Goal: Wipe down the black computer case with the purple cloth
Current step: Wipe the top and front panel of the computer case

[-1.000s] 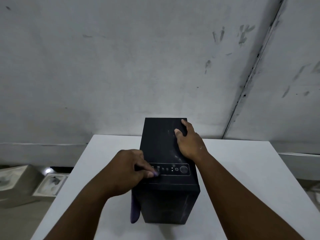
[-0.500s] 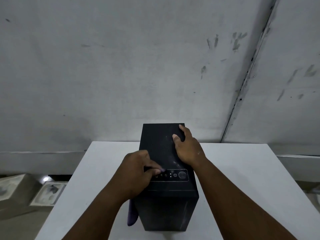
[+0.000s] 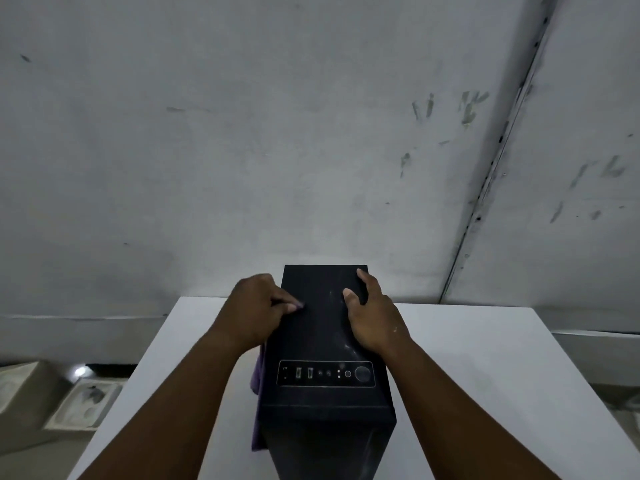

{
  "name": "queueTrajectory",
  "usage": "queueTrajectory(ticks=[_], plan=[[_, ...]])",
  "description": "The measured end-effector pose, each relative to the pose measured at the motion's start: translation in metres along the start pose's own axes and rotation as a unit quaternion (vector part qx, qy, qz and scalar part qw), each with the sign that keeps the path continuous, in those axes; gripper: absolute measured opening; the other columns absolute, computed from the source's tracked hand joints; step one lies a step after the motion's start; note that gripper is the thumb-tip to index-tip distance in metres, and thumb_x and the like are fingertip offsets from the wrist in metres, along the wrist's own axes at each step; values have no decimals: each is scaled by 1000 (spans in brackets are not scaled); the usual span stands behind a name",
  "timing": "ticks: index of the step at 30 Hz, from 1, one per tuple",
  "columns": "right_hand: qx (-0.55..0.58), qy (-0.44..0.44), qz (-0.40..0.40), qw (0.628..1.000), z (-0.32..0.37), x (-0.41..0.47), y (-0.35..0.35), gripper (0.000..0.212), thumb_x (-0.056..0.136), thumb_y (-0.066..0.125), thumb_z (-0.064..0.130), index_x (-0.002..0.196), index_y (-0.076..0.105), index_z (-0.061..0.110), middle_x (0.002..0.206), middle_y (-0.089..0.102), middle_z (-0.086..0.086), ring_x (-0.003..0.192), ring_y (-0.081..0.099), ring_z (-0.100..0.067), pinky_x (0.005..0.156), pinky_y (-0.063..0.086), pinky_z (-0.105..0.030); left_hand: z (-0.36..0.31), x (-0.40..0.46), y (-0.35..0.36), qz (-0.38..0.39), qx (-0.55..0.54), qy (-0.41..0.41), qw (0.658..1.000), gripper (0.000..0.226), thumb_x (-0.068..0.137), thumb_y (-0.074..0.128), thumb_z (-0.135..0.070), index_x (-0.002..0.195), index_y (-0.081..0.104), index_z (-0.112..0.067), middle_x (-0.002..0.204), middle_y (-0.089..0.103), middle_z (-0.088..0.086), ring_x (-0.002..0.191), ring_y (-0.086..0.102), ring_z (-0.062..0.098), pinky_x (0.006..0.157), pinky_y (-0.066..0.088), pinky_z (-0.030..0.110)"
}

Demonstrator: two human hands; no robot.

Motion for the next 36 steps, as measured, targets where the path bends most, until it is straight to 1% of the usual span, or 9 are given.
queueTrajectory(ticks=[3,7,12,16,18,23,27,33,36], plan=[[-21,4,3,1000,2,-2,0,60,102,43,59,157,24,45,146,52,-11,131,54,-31,110,46,-47,3,19,-4,-33,0,-16,999,14,95,74,-28,104,83,-34,78,51,-23,78,54,0,68,32,2],[-148,-31,-36,988,24,-6,-15,58,103,42,59,156,33,40,163,28,-8,150,28,-31,118,33,-50,-6,36,-25,-119,-42,-32,991,17,97,69,-27,106,82,-34,79,55,-24,80,57,1,71,32,-1],[-50,-199,-84,975,95,5,-25,45,103,50,52,147,47,42,155,42,9,144,37,-13,117,35,-41,-47,54,-58,-165,-192,-18,967,18,95,72,-19,95,83,-34,74,66,-27,73,63,-13,69,40,2],[81,-209,-72,972,126,19,-28,22,104,52,46,125,56,39,126,62,17,113,59,-7,99,48,-29,-79,60,-70,-151,-377,-2,914,20,94,69,1,89,80,-16,69,74,-16,63,68,-7,58,47,4],[133,-214,-81,964,130,24,-33,13,103,56,44,115,54,39,112,66,20,101,64,-1,91,53,-32,-83,67,-73,-154,-389,4,908,26,94,70,0,85,80,-22,71,75,-18,69,71,-6,62,48,4],[244,-235,-130,932,130,22,-50,14,102,63,30,107,53,37,102,66,33,99,65,8,78,47,-9,-80,80,-73,-161,-372,6,914,22,92,75,-6,88,82,-27,81,78,-19,81,73,-4,73,52,7],[247,-248,-181,919,138,25,-74,2,104,61,27,103,59,27,88,69,17,82,66,1,66,47,-11,-86,95,-74,-143,-360,17,922,14,91,78,-14,95,83,-26,90,80,-14,86,74,0,87,60,25],[311,-175,-154,922,141,58,-101,11,103,61,32,110,65,25,104,70,8,95,68,-5,83,58,-28,-116,112,-69,-49,-355,75,930,30,99,67,-7,124,75,-22,118,77,-11,112,70,0,106,53,29],[251,-195,-193,928,151,59,-123,11,102,63,35,107,67,26,100,70,11,94,68,-8,82,57,-26,-122,113,-66,-18,-387,86,918,39,102,59,-2,135,68,-22,125,74,-7,118,67,1,104,53,24]])
Point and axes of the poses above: each hand's wrist, its own x-axis towards the middle knuckle, its own y-axis out of the palm, z = x × y, the point moved 10 cm from there along x, towards the middle knuckle
